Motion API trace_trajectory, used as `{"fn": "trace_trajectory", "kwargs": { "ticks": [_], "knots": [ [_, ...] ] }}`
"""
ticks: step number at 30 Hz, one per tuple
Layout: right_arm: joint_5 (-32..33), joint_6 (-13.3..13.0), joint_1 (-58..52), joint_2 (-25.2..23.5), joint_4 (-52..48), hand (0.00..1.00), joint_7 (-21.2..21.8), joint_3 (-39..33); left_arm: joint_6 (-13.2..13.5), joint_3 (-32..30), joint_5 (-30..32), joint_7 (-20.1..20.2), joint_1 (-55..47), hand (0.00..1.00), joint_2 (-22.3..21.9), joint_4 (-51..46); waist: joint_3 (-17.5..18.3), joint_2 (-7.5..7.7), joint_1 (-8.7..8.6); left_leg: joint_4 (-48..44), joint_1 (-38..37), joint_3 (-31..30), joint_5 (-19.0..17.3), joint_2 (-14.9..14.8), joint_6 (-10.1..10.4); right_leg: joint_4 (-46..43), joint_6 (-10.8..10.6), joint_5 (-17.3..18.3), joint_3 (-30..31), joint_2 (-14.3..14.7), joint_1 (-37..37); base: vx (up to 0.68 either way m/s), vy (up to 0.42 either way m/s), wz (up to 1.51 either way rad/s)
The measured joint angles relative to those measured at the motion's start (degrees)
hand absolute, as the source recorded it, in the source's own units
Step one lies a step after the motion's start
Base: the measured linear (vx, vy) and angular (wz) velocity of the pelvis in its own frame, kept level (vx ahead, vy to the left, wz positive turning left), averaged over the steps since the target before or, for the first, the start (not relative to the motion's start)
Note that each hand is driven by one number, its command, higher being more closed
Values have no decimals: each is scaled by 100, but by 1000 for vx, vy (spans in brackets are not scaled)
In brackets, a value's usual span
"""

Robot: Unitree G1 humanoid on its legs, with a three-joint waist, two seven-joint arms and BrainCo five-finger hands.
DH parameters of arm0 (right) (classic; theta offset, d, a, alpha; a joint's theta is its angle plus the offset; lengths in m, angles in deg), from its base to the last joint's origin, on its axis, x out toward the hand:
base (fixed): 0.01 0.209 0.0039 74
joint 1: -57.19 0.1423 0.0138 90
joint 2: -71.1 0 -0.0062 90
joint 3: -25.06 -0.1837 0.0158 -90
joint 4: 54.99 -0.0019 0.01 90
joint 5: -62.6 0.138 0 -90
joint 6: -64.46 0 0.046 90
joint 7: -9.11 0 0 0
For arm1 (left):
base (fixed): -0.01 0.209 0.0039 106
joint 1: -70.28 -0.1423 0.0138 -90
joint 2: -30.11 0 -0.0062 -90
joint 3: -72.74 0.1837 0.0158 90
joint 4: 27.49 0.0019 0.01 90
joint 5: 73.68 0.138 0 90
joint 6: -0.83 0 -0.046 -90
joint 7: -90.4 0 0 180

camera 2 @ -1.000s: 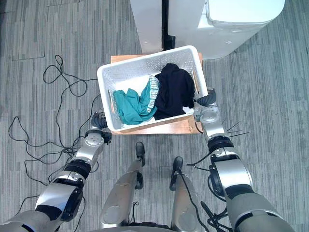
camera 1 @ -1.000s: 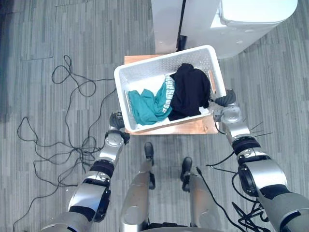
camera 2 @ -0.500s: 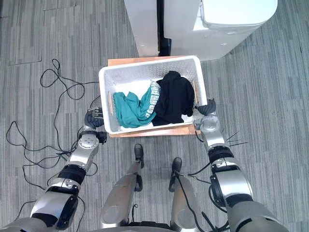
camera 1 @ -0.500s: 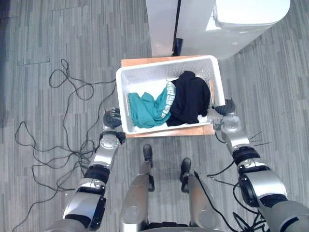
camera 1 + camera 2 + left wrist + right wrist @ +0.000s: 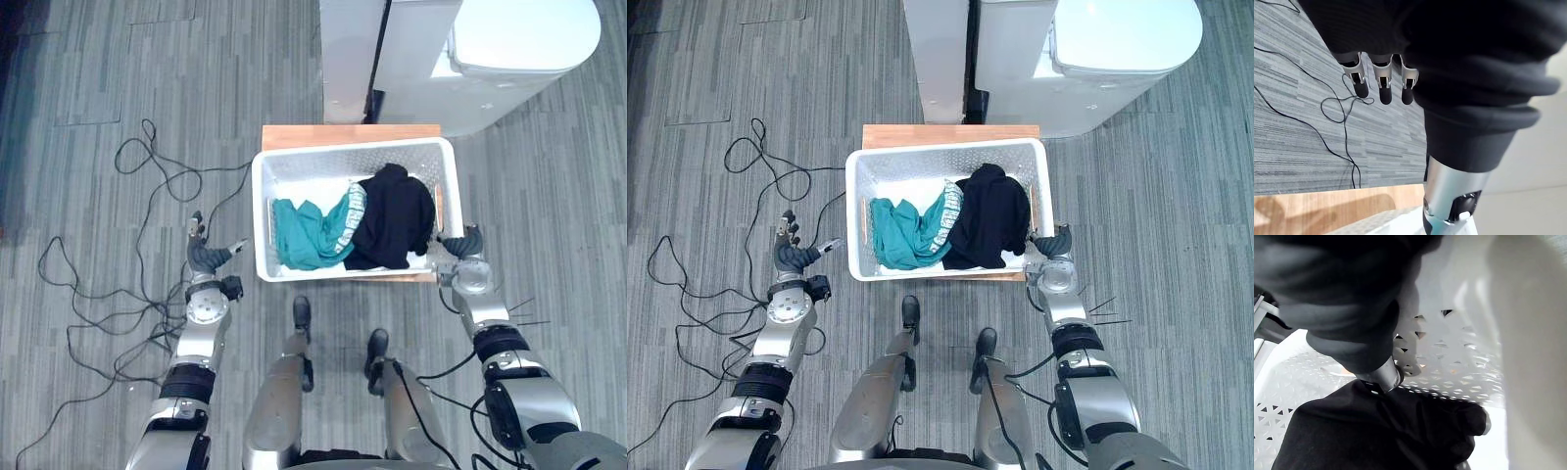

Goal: Pick up the laundry basket with both hands and put the clothes into the washing machine.

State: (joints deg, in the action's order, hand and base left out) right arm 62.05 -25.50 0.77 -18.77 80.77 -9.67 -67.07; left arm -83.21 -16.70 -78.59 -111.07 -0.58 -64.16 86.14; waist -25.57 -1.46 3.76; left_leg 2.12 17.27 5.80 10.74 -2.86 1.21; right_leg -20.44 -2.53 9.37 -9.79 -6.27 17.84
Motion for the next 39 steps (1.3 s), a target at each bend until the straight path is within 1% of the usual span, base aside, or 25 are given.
{"fn": "trace_trajectory", "kwargs": {
  "ticks": [2,4,6,7,9,10,11,12,15,19,25,27,28,29,30,31,33,35,36,39],
  "knots": [
    [0,3,4,-7,2,100,0,6,-2,236,4,23,121,0,-40,119,0,0,-4,2,1,-3,3,0,4,0,0,0,-3,0,3,0,0,0],
    [0,6,34,-11,6,100,0,19,-37,477,38,25,434,0,-88,509,0,0,-6,2,29,-8,15,-3,18,-10,0,0,-4,2,34,0,0,0],
    [1,9,151,-63,10,100,0,127,-98,664,137,23,832,0,-152,1088,0,1,-137,1,90,-19,32,-6,37,-24,0,-2,-9,3,108,0,0,0],
    [1,12,187,-85,15,100,-1,159,-119,655,182,0,907,0,-176,1230,0,1,-160,2,100,-8,32,-7,37,-31,1,-3,8,3,136,0,-10,-10],
    [1,12,271,-120,26,100,-1,271,-200,565,358,-20,1193,0,-167,1862,0,2,-203,1,105,56,32,-27,37,-39,5,-9,68,21,180,12,-17,-14],
    [1,13,291,-133,42,100,-1,274,-217,544,418,-19,1237,100,-142,1952,0,2,-213,1,105,58,32,-32,37,-39,6,-9,70,26,183,23,-22,-6],
    [1,23,343,-164,70,100,0,284,-314,548,610,14,1339,100,-116,2196,-1,4,-243,1,109,66,32,-45,37,-33,17,-16,78,38,190,23,-19,-5],
    [1,32,390,-175,71,100,0,348,-327,528,720,10,1376,100,-79,2338,-1,4,-275,0,122,84,32,-49,37,-33,20,-23,96,43,212,20,-16,-7],
    [10,37,486,-178,95,100,0,454,-356,317,916,18,1395,100,-82,2370,-1,4,-267,-1,140,201,30,-96,39,31,35,-102,215,103,267,6,-11,-21],
    [106,37,511,-192,100,100,0,474,-426,154,968,19,1487,100,-88,2383,-1,5,-277,-7,178,205,30,-121,39,55,41,-130,222,129,296,-2,-3,-3],
    [185,46,338,-238,-119,100,-2,427,-465,164,890,27,1303,100,-68,2260,-2,4,-281,-6,144,204,28,-122,40,61,41,-130,221,129,250,29,-5,0],
    [211,50,-79,-361,-596,100,-5,251,-548,177,780,20,843,100,-91,1710,-2,4,-280,11,71,206,23,-118,44,97,41,-128,216,126,172,84,-7,1],
    [211,49,-216,-398,-743,100,-8,228,-559,182,766,18,689,100,-98,1555,-2,4,-281,22,43,206,19,-118,49,127,41,-128,213,129,134,84,-8,-1],
    [211,50,-506,-459,-1051,100,-8,226,-571,208,715,14,348,100,-96,1191,-1,4,-287,63,-45,206,16,-121,53,182,41,-128,213,139,42,90,-12,-2],
    [210,50,-839,-517,-1382,100,-5,228,-576,247,660,13,-43,100,-98,765,-1,4,-289,108,-158,210,2,-121,70,239,40,-128,214,146,-67,87,-13,-4],
    [210,50,-1008,-552,-1539,100,-5,226,-577,270,659,12,-236,100,-103,563,-1,5,-285,109,-213,213,-20,-123,97,271,40,-128,217,150,-137,79,-11,-3],
    [206,44,-1647,-664,-2236,100,23,223,-579,331,656,11,-921,100,-115,-216,22,10,-297,106,-420,239,-95,-130,117,401,38,-127,242,165,-383,58,-3,-7],
    [203,33,-2025,-726,-2673,100,60,223,-578,339,654,16,-1311,100,-119,-641,77,29,-294,105,-533,302,-151,-142,128,483,36,-127,307,185,-491,34,4,-20],
    [194,31,-2358,-780,-3041,100,148,226,-578,339,653,18,-1696,100,-103,-956,237,65,-304,99,-596,402,-213,-168,125,596,5,-152,399,218,-549,49,2,-38],
    [91,25,-3023,-894,-3700,100,315,243,-578,338,548,84,-2359,100,-106,-1474,621,171,-301,87,-765,719,-373,-239,144,950,-10,-306,697,312,-681,75,0,-56]
  ]
}}
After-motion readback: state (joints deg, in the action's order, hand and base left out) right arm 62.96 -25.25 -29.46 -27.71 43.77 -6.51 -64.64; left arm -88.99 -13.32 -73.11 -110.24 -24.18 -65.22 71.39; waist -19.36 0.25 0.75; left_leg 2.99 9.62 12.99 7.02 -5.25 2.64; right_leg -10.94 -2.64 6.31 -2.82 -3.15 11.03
